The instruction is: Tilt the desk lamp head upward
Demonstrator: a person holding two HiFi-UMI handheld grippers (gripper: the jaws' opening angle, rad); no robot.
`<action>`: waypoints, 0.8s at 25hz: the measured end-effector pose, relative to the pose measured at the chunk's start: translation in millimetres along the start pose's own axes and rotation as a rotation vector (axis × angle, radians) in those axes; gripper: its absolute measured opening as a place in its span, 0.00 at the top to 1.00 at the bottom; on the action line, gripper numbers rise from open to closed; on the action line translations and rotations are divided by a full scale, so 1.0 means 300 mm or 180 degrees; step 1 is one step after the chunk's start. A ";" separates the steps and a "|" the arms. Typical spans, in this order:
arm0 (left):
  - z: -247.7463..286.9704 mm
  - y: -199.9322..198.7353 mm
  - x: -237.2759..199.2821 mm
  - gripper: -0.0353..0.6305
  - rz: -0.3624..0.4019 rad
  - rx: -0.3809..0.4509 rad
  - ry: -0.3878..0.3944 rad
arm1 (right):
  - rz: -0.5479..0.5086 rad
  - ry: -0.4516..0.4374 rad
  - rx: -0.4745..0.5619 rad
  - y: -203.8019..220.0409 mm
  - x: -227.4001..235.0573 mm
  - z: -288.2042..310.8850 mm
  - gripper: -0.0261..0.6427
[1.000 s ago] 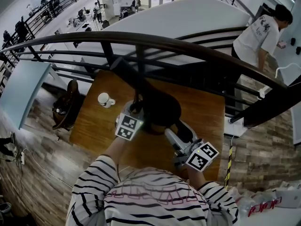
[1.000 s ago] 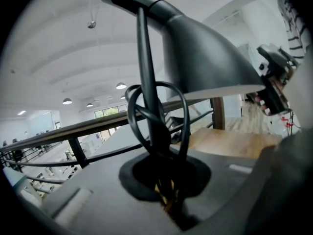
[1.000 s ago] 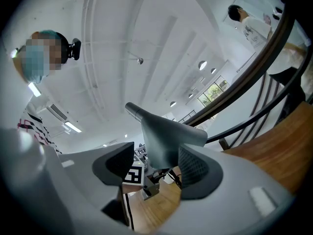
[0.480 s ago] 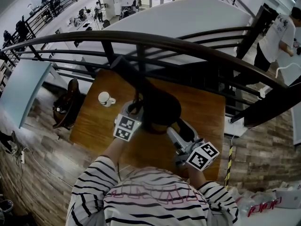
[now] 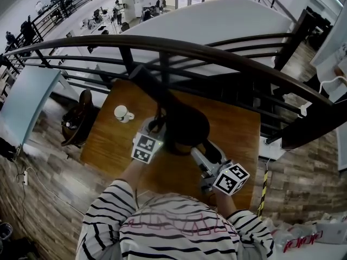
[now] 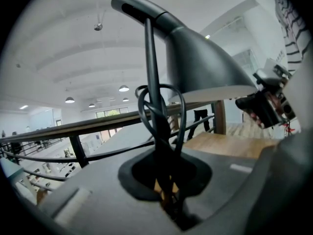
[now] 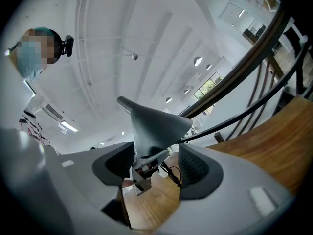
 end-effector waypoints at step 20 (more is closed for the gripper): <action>-0.001 0.002 -0.015 0.91 -0.0078 -0.0019 0.0032 | 0.0099 -0.0113 0.0110 -0.069 -0.029 -0.006 0.56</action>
Point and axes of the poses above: the fingertips, and each gripper's own axes: z forward along the fingers, x to its right, y out of its underside, the point moved 4 cm from there along -z, backward along the fingers, and after that the axes turned 1 degree about x, right-handed, at the moved point
